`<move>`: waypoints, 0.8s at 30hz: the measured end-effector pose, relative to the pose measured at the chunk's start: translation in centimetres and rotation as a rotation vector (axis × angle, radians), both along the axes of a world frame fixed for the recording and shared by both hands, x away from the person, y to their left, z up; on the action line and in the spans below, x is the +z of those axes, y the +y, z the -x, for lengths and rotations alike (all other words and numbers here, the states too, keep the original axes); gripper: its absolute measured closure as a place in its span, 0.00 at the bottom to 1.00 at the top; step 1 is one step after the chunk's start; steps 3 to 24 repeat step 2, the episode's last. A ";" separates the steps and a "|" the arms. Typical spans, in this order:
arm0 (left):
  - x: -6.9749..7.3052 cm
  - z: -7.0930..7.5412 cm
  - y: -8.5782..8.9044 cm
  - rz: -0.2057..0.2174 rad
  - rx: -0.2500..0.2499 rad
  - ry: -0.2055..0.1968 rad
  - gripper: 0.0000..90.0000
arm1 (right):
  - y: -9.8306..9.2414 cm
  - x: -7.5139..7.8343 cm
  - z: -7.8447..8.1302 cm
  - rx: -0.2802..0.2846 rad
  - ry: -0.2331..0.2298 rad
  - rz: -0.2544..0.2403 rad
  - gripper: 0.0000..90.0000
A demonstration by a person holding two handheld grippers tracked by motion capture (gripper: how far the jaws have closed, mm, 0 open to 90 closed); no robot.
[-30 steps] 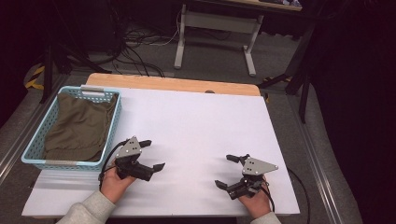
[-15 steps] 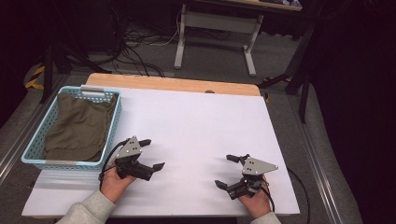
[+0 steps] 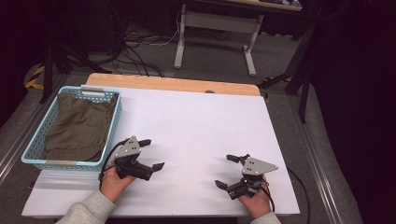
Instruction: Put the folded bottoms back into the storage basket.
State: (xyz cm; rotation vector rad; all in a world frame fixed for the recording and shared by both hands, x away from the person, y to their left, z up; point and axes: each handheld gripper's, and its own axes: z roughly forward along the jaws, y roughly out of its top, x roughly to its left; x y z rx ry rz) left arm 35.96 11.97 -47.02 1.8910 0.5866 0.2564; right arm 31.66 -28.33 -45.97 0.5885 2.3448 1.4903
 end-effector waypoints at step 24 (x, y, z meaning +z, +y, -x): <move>0.0 0.0 0.1 0.010 -0.001 0.004 0.02 | 0.0 0.0 0.0 0.000 0.000 0.000 0.01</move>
